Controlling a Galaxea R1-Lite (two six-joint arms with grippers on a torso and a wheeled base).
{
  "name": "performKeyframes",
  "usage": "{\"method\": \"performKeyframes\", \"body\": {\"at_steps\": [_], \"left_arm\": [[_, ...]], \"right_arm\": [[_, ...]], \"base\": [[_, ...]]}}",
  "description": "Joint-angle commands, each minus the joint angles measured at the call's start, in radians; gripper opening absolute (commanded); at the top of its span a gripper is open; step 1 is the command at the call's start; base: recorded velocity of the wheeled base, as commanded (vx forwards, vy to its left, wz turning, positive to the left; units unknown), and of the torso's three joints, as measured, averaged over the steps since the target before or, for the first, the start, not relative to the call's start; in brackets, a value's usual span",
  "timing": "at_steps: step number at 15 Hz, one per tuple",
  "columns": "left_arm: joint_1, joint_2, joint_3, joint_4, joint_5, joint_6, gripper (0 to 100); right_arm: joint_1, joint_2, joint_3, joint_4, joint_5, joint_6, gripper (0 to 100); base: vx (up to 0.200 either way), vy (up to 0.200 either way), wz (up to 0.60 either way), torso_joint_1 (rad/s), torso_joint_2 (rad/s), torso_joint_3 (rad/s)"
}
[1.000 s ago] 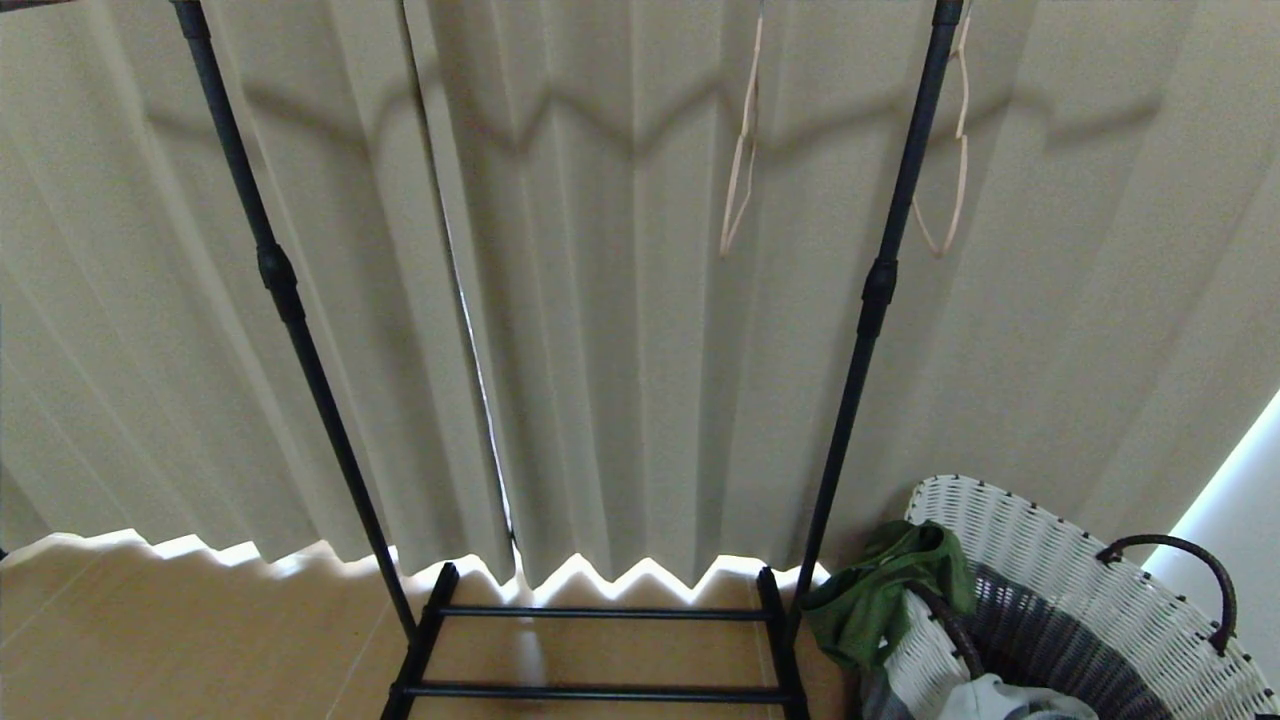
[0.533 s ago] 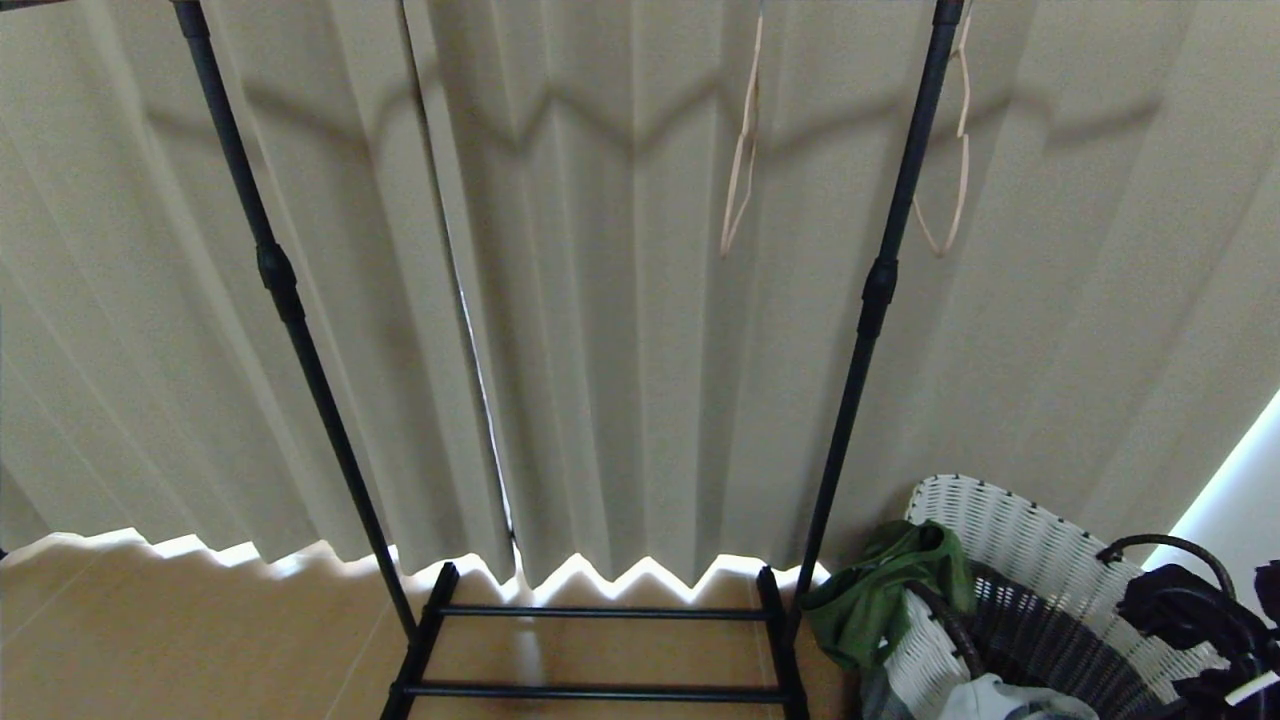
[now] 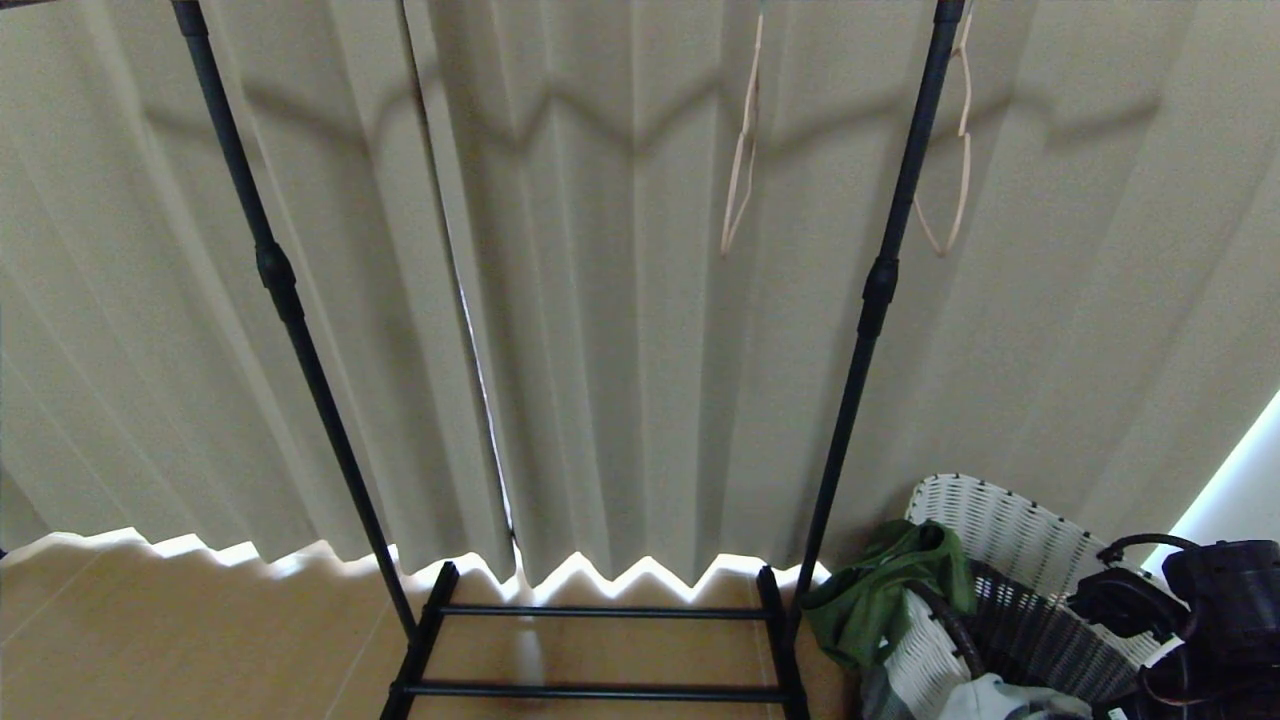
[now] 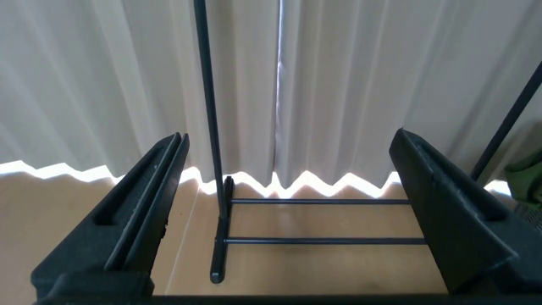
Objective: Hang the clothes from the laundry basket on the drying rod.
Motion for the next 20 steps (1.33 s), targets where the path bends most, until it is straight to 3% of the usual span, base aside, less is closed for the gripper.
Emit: {"method": "performKeyframes", "body": {"at_steps": [1, 6, 7, 10, 14, 16, 20], "left_arm": [[0.0, 0.0, 0.0, 0.0, 0.0, 0.0, 100], [0.0, 0.0, 0.0, 0.0, 0.0, 0.0, 100], [0.0, 0.0, 0.0, 0.0, 0.0, -0.001, 100], [0.0, 0.0, 0.0, 0.0, 0.0, -0.001, 100], [0.0, 0.0, 0.0, 0.0, -0.001, 0.0, 100], [0.0, 0.0, 0.0, 0.0, -0.003, 0.003, 100], [0.0, 0.0, 0.0, 0.0, -0.001, 0.0, 100]], "right_arm": [[-0.02, 0.048, -0.005, -0.002, -0.001, -0.001, 100], [-0.021, 0.051, -0.002, -0.002, 0.001, 0.001, 100], [-0.018, 0.049, 0.003, -0.002, 0.001, -0.001, 0], [-0.014, 0.043, 0.005, -0.017, 0.003, 0.001, 0], [-0.014, -0.017, 0.08, -0.137, 0.01, 0.002, 0], [-0.014, -0.165, 0.141, -0.259, 0.055, 0.007, 0], [-0.014, -0.483, 0.136, -0.259, 0.197, 0.002, 0]], "base": [[0.0, 0.0, 0.0, 0.0, 0.0, 0.0], [0.0, 0.0, 0.0, 0.0, 0.0, 0.0], [0.0, 0.0, 0.0, 0.0, 0.0, 0.0], [0.0, 0.0, 0.0, 0.0, 0.0, 0.0], [0.0, 0.0, 0.0, 0.0, 0.0, 0.0], [0.0, 0.0, 0.0, 0.0, 0.0, 0.0], [0.0, 0.0, 0.0, 0.0, 0.0, 0.0]]}}
